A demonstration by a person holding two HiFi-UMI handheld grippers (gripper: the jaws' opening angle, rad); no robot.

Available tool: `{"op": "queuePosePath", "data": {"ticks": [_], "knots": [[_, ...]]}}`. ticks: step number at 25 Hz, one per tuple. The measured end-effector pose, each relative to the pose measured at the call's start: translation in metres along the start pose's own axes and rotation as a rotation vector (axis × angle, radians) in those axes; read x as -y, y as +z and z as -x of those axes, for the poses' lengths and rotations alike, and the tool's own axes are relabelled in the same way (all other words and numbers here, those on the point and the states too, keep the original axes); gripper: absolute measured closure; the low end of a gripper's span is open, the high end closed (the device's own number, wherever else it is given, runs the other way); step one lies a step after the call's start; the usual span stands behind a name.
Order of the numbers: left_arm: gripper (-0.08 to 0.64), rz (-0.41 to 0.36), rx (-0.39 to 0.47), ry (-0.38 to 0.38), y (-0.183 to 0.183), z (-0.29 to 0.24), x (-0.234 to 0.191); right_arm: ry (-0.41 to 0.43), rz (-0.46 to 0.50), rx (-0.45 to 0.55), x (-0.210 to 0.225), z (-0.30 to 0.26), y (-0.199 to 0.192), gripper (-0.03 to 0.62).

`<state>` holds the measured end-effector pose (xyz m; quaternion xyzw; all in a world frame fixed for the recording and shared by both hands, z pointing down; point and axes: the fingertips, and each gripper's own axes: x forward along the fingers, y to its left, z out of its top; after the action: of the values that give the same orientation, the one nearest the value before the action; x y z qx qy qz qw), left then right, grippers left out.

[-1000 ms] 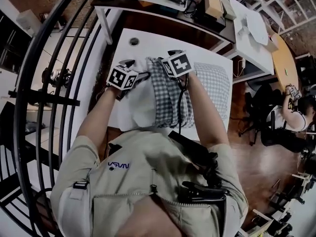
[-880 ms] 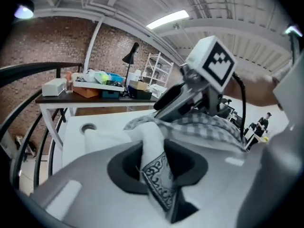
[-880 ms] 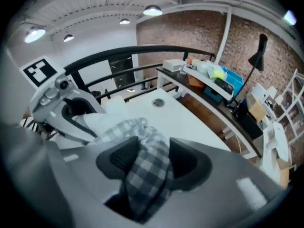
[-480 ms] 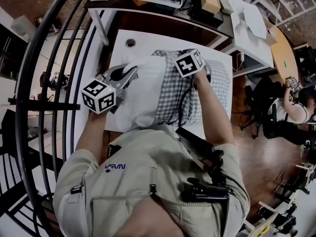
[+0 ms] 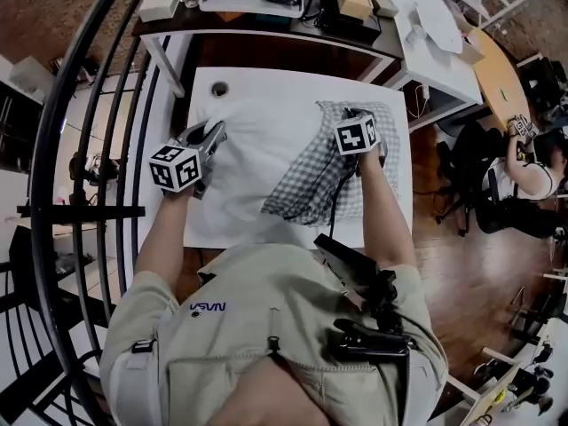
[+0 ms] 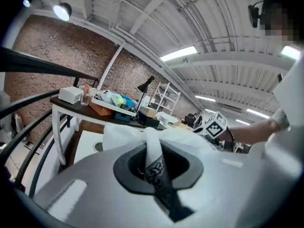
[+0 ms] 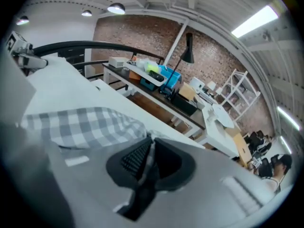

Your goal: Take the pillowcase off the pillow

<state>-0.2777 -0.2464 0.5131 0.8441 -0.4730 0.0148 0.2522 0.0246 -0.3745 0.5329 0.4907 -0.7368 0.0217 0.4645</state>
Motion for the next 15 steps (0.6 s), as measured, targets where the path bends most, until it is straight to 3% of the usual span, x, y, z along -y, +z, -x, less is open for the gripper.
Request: {"op": "queuePosePath", "data": {"ticks": [4,8,12,15], "knots": [[0.443,-0.082,-0.012,0.018,-0.005,-0.01,-0.002,-0.017,-0.065,0.08,0.0,0.017,0.004,0.531],[0.288,-0.165,0.021,0.055,0.01,-0.002,0.008,-0.014,-0.178,0.197,-0.004,0.052,0.014,0.503],[0.262,-0.289,0.071,0.078,0.018,0.019,0.052,0.041,-0.272,0.337,-0.026,0.1,0.011,0.503],[0.262,-0.362,-0.003,0.088,-0.021,0.035,0.086,0.164,-0.287,0.391,-0.072,0.137,-0.005,0.489]]}}
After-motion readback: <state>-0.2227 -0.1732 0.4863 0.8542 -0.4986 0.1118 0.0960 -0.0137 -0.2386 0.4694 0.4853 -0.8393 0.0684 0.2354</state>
